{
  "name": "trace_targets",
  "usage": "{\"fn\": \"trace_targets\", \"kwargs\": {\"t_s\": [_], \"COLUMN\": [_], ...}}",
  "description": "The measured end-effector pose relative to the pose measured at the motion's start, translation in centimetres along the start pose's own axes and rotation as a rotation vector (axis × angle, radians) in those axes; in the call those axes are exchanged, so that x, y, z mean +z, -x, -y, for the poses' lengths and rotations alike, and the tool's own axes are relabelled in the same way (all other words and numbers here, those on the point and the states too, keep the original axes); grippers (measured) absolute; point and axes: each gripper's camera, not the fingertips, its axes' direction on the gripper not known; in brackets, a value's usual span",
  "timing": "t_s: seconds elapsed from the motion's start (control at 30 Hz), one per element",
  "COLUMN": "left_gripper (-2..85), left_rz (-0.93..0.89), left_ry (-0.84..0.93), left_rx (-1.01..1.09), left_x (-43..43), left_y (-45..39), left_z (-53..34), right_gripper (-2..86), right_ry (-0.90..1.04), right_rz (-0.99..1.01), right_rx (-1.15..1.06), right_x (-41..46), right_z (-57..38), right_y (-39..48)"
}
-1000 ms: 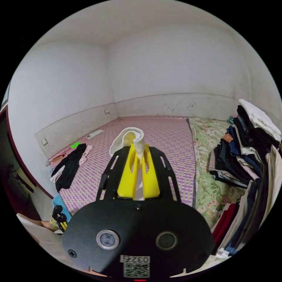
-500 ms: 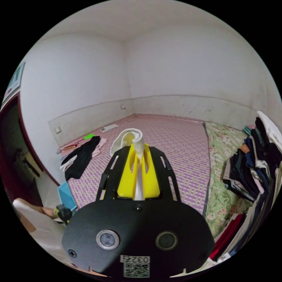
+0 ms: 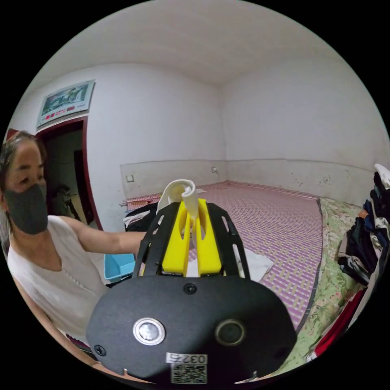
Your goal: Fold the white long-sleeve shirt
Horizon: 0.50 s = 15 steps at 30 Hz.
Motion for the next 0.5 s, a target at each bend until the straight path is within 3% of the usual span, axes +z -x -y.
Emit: {"fn": "trace_targets", "kwargs": {"t_s": [0.3, 0.5], "left_gripper": [-0.9, -0.9], "left_rz": [0.068, 0.0], "left_ry": [0.11, 0.065], "left_rx": [-0.077, -0.147], "left_x": [4.7, 4.7], "left_y": [3.1, 5.1], "left_z": [8.2, 8.2], "right_gripper": [-0.9, -0.9], "right_ry": [-0.005, 0.2], "right_rz": [0.339, 0.57], "right_rx": [-0.148, -0.081], "right_x": [-0.2, 5.6], "right_z": [-7.5, -15.9], "right_y": [4.2, 6.7]}}
